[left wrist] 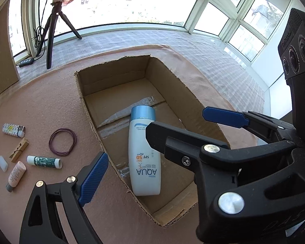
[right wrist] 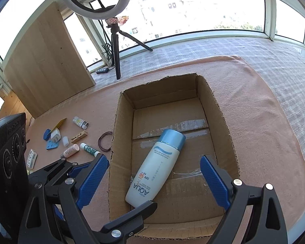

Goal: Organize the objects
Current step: 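Lower the sunscreen bottle into the box and open both grippers, then move the right gripper to the green glue stick while the left approaches the lotion bottle, then grasp the green glue stick with the right gripper while the left grasps the pink lotion bottle, then carry the glue stick and lotion bottle into the box and open both grippers, then raise both open grippers out of the box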

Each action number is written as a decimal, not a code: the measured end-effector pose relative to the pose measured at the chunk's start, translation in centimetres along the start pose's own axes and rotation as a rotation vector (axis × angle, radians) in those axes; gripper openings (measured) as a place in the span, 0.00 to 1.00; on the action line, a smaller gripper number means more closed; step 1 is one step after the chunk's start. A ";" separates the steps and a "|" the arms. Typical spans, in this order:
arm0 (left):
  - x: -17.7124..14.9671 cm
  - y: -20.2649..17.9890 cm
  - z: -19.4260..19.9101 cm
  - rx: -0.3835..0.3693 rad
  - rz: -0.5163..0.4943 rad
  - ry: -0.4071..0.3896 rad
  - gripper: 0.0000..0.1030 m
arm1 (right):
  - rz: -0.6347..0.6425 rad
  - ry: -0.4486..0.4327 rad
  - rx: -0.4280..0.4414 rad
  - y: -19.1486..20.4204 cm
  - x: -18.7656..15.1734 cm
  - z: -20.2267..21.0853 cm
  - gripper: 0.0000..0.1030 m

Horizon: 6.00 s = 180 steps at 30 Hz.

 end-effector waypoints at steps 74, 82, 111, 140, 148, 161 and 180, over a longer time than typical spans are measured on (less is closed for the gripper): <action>-7.1 23.9 2.1 0.188 0.061 0.114 0.30 | 0.381 0.323 -0.029 17.5 -1.0 -15.7 0.30; -7.2 23.9 1.6 0.192 0.066 0.127 0.21 | 0.371 0.337 -0.038 17.5 -1.4 -15.9 0.22; -7.9 20.2 7.1 0.103 0.196 -0.018 0.21 | 0.122 0.162 0.098 12.8 -3.9 -7.0 0.13; 6.0 4.0 -1.6 0.053 -0.048 0.021 0.21 | -0.072 0.041 -0.084 -3.8 -2.4 -1.6 0.14; 5.9 2.8 -2.4 0.053 -0.093 0.035 0.49 | -0.046 0.040 -0.072 -4.0 -2.3 -1.5 0.38; 5.4 3.3 -0.4 0.089 -0.096 -0.020 0.74 | -0.009 0.018 -0.139 -3.4 -2.4 -1.3 0.72; 0.4 17.0 4.5 0.201 0.113 -0.017 0.73 | 0.050 0.025 -0.029 3.0 -0.3 -2.2 0.72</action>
Point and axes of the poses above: each gripper's, at about its wrist camera, not at the fingertips, and z roughly against the way its jaws point, y to its left, x to its top, the point moved 9 cm from there along -z, roughly the way its jaws point, and after that the axes turned 9 degrees about y, right-handed, at the moved point
